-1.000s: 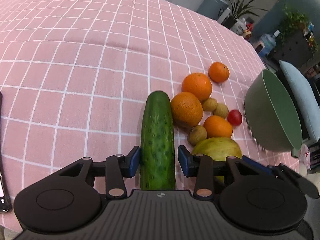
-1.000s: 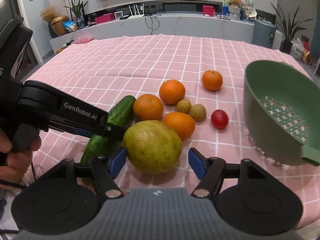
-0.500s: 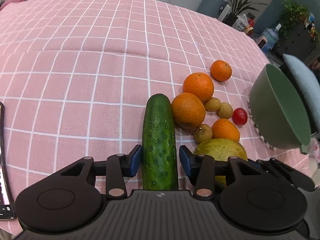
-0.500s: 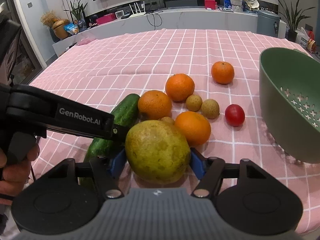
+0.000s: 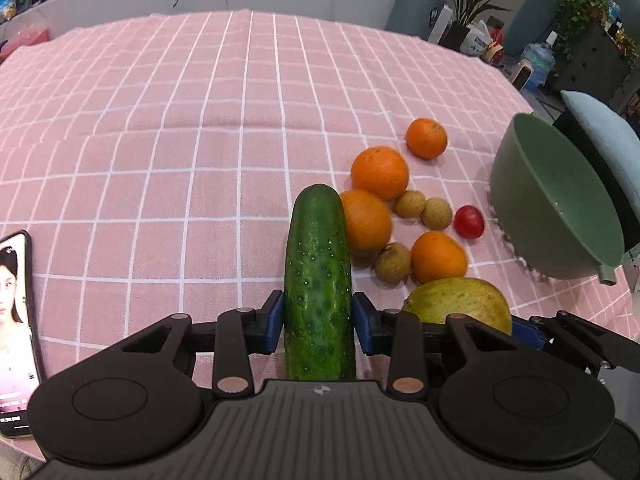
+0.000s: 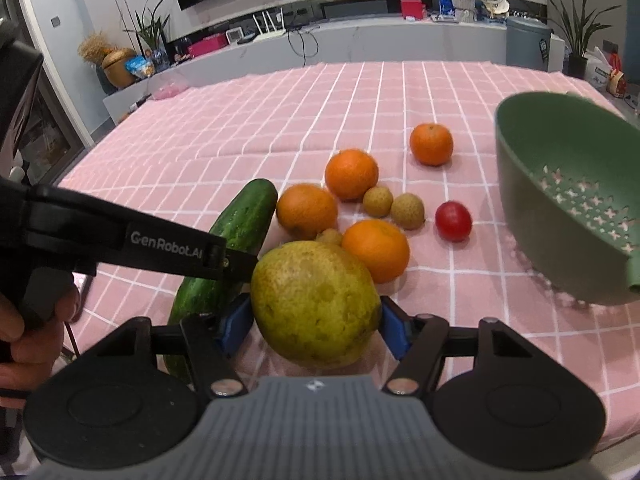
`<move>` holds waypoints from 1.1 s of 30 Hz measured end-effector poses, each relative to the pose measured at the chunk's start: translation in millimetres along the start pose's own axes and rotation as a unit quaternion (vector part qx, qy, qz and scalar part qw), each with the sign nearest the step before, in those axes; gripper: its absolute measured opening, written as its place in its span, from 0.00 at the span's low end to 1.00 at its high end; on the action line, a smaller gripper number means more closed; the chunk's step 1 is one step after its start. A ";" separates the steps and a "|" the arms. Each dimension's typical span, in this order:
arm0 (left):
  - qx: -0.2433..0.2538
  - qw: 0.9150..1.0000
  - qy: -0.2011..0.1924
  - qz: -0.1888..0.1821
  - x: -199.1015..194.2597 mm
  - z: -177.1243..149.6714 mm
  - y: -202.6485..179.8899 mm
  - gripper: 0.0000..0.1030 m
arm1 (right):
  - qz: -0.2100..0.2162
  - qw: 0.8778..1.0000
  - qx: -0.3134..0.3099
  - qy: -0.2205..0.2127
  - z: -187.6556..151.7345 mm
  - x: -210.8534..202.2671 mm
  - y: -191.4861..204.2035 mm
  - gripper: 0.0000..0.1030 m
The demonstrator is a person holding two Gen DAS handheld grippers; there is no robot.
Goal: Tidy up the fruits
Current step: 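Carry the cucumber and pear into the green colander and open both tools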
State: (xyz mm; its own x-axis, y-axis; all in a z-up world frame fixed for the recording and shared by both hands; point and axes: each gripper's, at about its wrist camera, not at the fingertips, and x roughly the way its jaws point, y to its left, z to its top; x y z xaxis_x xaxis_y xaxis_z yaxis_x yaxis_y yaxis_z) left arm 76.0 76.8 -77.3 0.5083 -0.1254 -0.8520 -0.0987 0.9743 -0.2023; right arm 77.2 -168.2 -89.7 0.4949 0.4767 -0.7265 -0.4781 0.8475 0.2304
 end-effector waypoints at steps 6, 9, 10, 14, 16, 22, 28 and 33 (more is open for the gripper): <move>0.019 0.999 -0.040 0.010 -27.8 8.4 -15.2 0.39 | -0.003 0.999 0.009 -0.042 10.0 -32.1 -8.9 0.62; 0.032 0.997 -0.066 0.006 -42.8 13.4 -28.6 0.39 | -0.005 0.998 0.013 -0.063 14.9 -49.5 -16.7 0.62; 0.037 0.997 -0.074 0.003 -48.5 15.8 -33.9 0.39 | -0.007 0.997 0.014 -0.071 16.9 -55.4 -19.5 0.62; 0.050 0.993 -0.102 -0.013 -64.9 25.7 -55.5 0.39 | -0.016 0.994 0.014 -0.104 24.8 -79.8 -32.9 0.62; 0.053 0.992 -0.110 -0.027 -69.4 32.2 -67.5 0.39 | -0.025 0.993 0.010 -0.117 29.7 -90.6 -41.1 0.62; 0.077 0.987 -0.123 -0.073 -63.5 56.4 -114.6 0.39 | -0.056 0.991 -0.003 -0.123 44.5 -107.7 -73.5 0.62; 0.081 0.981 -0.131 -0.122 -39.4 83.9 -153.1 0.39 | -0.082 0.991 -0.023 -0.101 59.7 -110.4 -108.5 0.62; 0.093 0.979 -0.121 -0.133 -9.9 105.1 -182.8 0.39 | -0.102 0.991 -0.039 -0.073 72.2 -96.2 -138.2 0.62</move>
State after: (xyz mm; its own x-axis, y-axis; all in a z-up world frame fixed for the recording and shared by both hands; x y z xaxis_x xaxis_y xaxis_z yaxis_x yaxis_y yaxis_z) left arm 178.9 -80.4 18.8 0.6857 -0.3527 -0.6367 0.2103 0.9334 -0.2906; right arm 148.1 -314.3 -4.9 0.6834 0.3315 -0.6504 -0.4100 0.9115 0.0338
